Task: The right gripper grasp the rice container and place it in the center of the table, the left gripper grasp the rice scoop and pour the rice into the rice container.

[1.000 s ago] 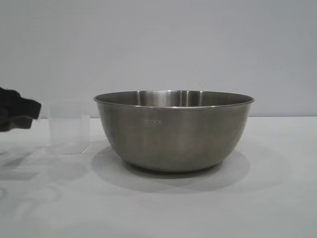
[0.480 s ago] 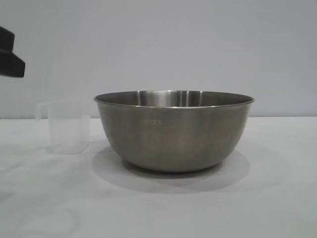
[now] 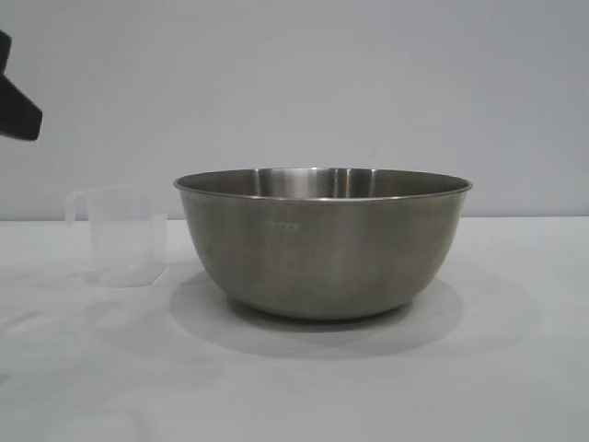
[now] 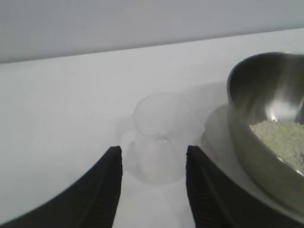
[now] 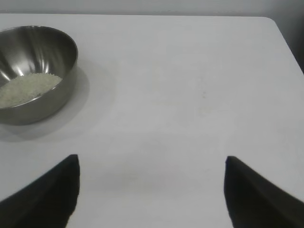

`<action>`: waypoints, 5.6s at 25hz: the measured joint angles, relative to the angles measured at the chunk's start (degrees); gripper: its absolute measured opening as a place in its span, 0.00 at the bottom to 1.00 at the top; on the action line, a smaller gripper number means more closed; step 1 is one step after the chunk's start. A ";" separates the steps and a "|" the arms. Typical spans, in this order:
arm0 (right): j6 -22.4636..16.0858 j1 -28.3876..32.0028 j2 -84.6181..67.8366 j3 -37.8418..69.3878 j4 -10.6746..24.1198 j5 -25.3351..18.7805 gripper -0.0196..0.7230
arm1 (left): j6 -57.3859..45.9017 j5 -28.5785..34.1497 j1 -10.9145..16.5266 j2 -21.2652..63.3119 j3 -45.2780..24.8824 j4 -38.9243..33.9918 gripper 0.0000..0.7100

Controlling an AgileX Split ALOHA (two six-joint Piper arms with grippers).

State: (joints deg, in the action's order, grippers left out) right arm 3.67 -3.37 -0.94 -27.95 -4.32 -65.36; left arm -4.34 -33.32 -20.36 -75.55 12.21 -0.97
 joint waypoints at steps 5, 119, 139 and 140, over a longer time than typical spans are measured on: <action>0.00 0.00 0.00 0.00 0.00 0.00 0.79 | 0.00 12.25 0.00 10.50 0.38 -0.05 0.38; 0.00 -2.08 0.00 0.00 -0.04 0.00 0.79 | 5.54 97.56 20.00 76.54 15.49 1.21 0.65; 0.00 -2.08 0.00 0.00 -0.04 0.00 0.79 | 5.54 97.56 20.00 76.54 15.49 1.21 0.65; 0.00 -2.08 0.00 0.00 -0.04 0.00 0.79 | 5.54 97.56 20.00 76.54 15.49 1.21 0.65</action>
State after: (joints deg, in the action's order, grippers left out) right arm 3.67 -5.45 -0.94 -27.95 -4.35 -65.36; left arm 1.20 64.24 -0.37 0.98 27.71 0.24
